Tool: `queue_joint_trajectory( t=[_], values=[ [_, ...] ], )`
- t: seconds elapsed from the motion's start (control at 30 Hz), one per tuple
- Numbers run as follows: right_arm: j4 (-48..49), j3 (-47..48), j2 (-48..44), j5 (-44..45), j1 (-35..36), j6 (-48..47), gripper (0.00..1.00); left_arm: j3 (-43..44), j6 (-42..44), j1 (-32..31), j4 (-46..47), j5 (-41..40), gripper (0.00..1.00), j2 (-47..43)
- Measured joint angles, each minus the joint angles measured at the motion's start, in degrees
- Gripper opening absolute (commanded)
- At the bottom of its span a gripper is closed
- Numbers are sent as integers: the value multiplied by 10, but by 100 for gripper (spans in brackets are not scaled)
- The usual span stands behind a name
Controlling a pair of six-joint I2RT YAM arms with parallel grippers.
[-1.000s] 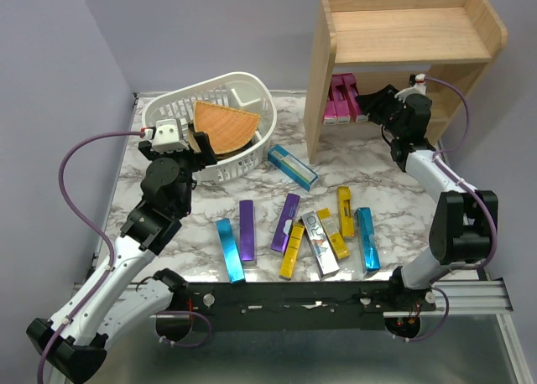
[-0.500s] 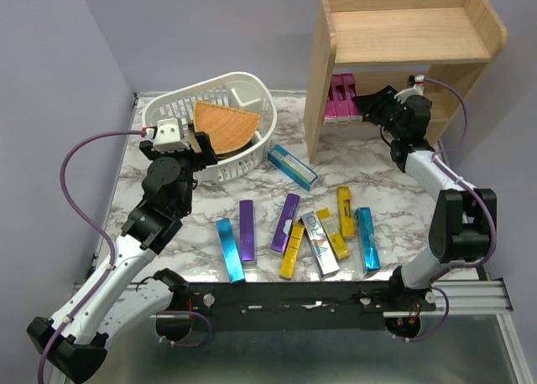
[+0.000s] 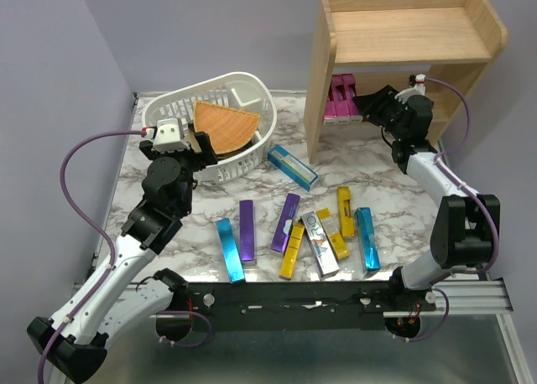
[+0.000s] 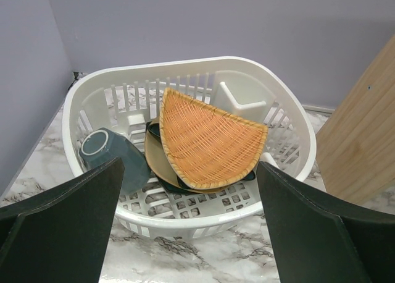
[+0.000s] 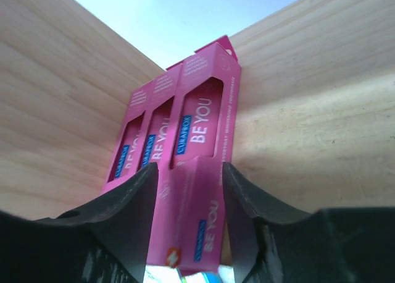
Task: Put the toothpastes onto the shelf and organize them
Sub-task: Place the toothpaste on the shelf.
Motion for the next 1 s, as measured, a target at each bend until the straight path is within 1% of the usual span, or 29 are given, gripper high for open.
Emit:
queue_joint_trajectory(
  t=[0.1, 0.13, 0.17, 0.33, 0.4, 0.43, 0.53, 0.7, 0.8, 0.93, 1.0],
  values=[
    [-19, -2, -28, 14, 0, -15, 60, 0, 0, 0, 0, 0, 99, 0],
    [-23, -2, -37, 19, 0, -18, 64, 0, 0, 0, 0, 0, 99, 0],
    [-25, -5, -47, 24, 0, -21, 65, 0, 0, 0, 0, 0, 99, 0],
    [-45, -25, -120, 54, 0, -38, 74, 0, 0, 0, 0, 0, 99, -1],
    [-55, -35, -145, 60, 0, -41, 76, 0, 0, 0, 0, 0, 99, -3],
    [-61, -46, -160, 64, 0, -43, 80, 0, 0, 0, 0, 0, 99, -3],
    [-83, -84, -208, 79, 7, -48, 82, 0, 0, 0, 0, 0, 99, -6],
    [-131, -166, -296, 116, 43, -58, 85, 0, -3, 0, -2, 9, 99, -7],
    [-158, -219, -348, 131, 79, -65, 90, 0, -5, 0, -3, 17, 99, -7],
    [-179, -262, -380, 139, 132, -73, 95, 2, -15, 0, -10, 36, 99, -1],
    [-180, -282, -386, 139, 159, -77, 96, 5, -20, 0, -17, 45, 99, 8]
  ],
)
